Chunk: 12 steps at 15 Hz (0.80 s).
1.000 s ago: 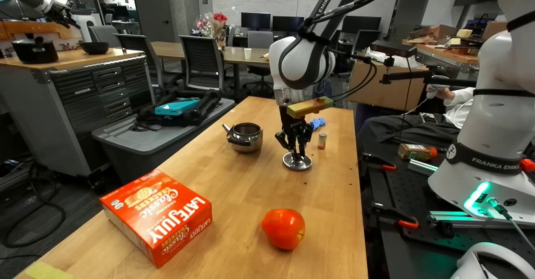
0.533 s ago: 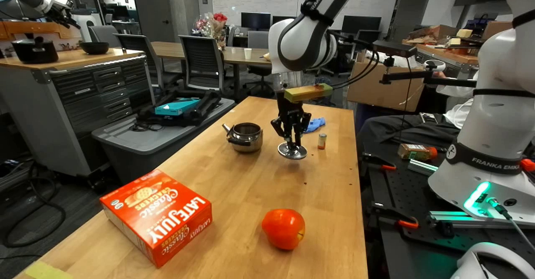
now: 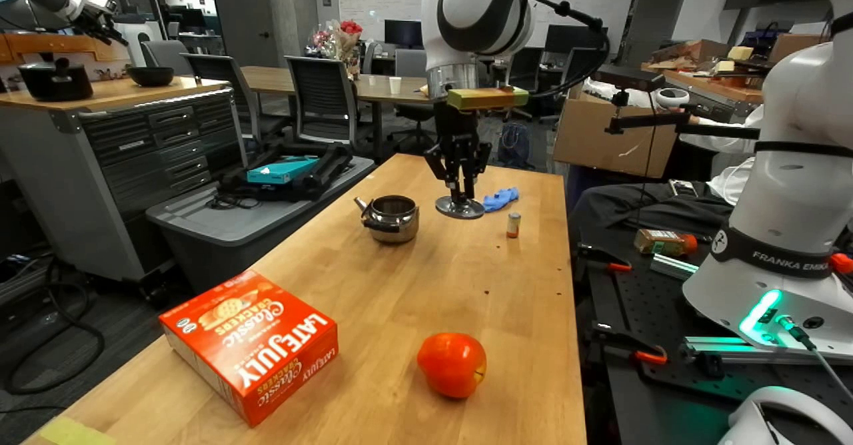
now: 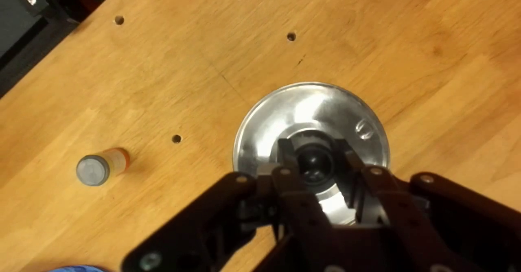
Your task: Take the lid and place it on the teapot
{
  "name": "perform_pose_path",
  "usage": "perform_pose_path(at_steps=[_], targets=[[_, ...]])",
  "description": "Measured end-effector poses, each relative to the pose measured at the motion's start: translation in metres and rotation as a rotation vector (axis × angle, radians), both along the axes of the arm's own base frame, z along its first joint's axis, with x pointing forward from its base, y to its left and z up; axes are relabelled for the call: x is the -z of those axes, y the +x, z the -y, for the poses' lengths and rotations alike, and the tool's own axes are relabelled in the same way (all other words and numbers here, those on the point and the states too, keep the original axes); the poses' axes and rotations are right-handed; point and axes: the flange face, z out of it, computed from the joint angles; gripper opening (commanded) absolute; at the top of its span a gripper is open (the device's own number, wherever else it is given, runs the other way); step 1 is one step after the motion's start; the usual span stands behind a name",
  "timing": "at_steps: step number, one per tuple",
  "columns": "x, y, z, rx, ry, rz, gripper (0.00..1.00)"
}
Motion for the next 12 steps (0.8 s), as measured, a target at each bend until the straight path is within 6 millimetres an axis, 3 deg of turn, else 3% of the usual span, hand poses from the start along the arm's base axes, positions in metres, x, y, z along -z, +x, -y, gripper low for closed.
perform_pose_path(at_steps=[12], targets=[[-0.064, 0.046, 0.014, 0.093, 0.079, 0.077, 0.08]])
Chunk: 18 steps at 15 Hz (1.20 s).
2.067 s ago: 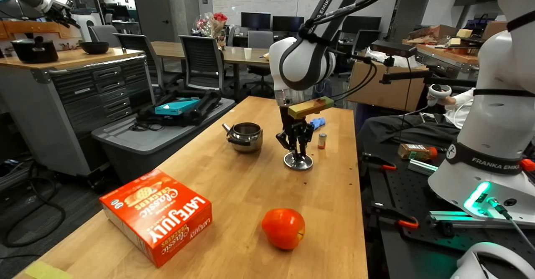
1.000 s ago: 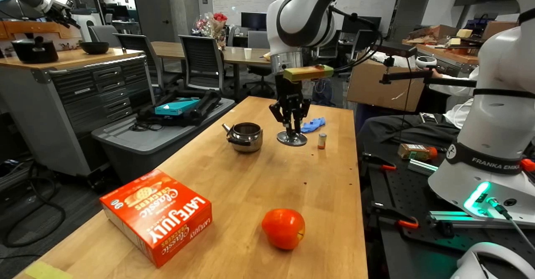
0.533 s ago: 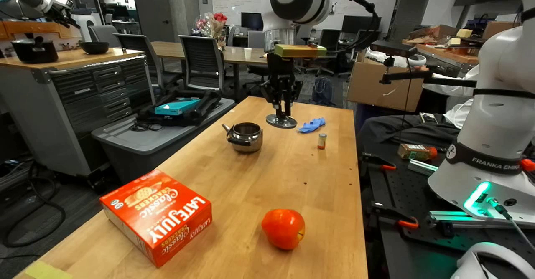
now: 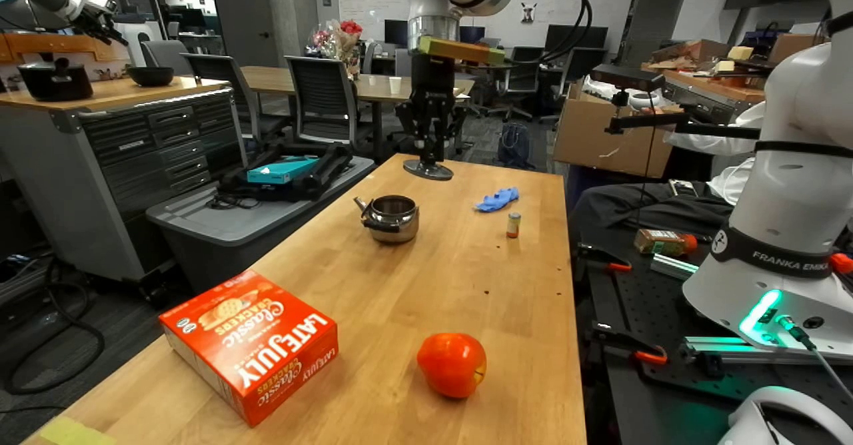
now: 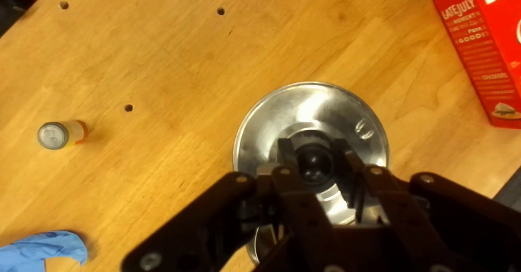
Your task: Take the lid and place it on the teapot
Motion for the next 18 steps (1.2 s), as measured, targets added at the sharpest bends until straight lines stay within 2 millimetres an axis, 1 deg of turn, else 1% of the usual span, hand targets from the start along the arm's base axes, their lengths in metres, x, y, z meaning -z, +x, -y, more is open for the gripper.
perform_pose_path(at_steps=[4, 10, 14, 18], targets=[[-0.004, 0.017, 0.008, 0.028, 0.037, -0.013, 0.08], [0.002, 0.045, 0.025, 0.095, 0.030, -0.019, 0.08], [0.000, 0.067, 0.052, 0.173, -0.001, -0.005, 0.08], [0.000, 0.086, 0.078, 0.238, -0.035, -0.013, 0.08]])
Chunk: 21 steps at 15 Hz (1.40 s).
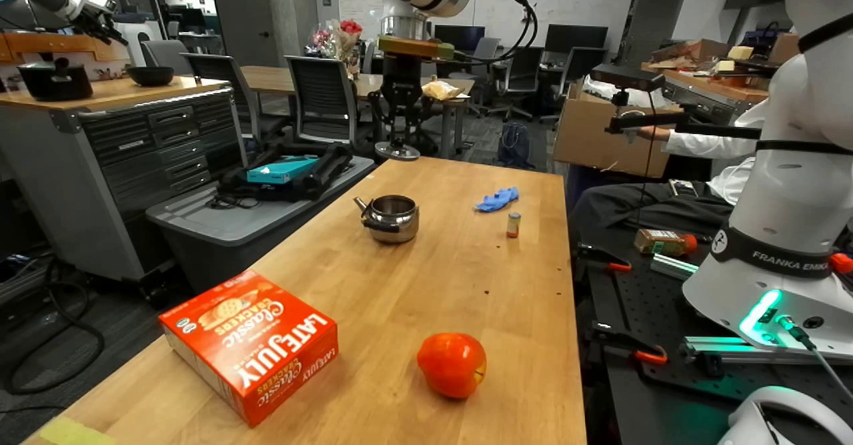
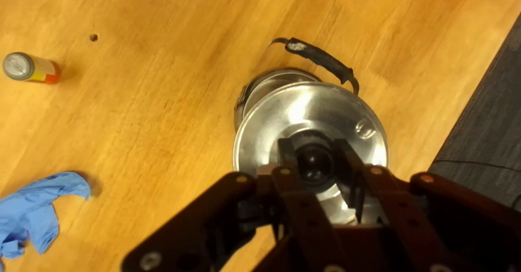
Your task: Take the lid and place it on the teapot
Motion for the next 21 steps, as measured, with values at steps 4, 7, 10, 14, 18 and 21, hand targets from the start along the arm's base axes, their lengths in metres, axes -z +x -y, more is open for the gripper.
perform_pose_path(at_steps=[4, 7, 10, 14, 18, 21], targets=[[0.025, 0.003, -0.008, 0.000, 0.004, -0.043, 0.08], [0.046, 0.004, -0.026, -0.031, 0.007, -0.078, 0.08], [0.061, 0.004, -0.040, -0.055, 0.006, -0.102, 0.08], [0.068, 0.004, -0.043, -0.052, 0.002, -0.108, 0.08], [0.074, 0.002, -0.035, -0.037, 0.002, -0.115, 0.07], [0.079, 0.000, -0.026, -0.020, 0.005, -0.123, 0.07]])
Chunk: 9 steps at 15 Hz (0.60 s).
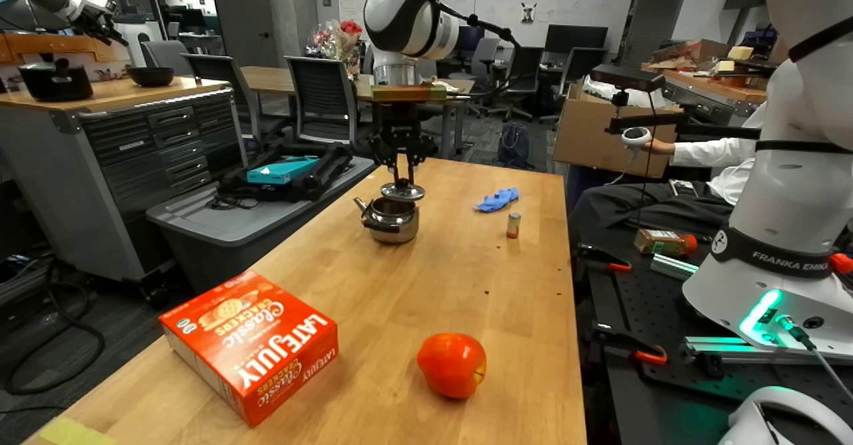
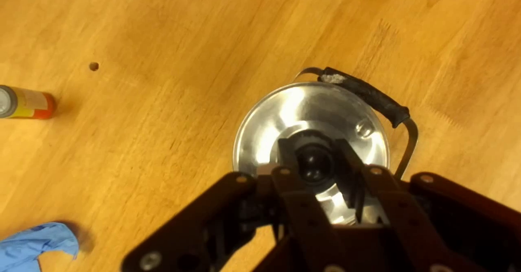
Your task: Take the lid and place it on the teapot
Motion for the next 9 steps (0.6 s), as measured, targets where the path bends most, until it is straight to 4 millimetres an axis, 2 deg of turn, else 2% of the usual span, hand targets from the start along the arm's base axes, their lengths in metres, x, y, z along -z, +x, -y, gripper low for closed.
perform_pose_path(at_steps=[5, 9], targets=[[0.012, -0.002, 0.014, 0.029, 0.008, -0.016, 0.07], [0.017, 0.000, 0.017, 0.051, 0.027, -0.013, 0.07]])
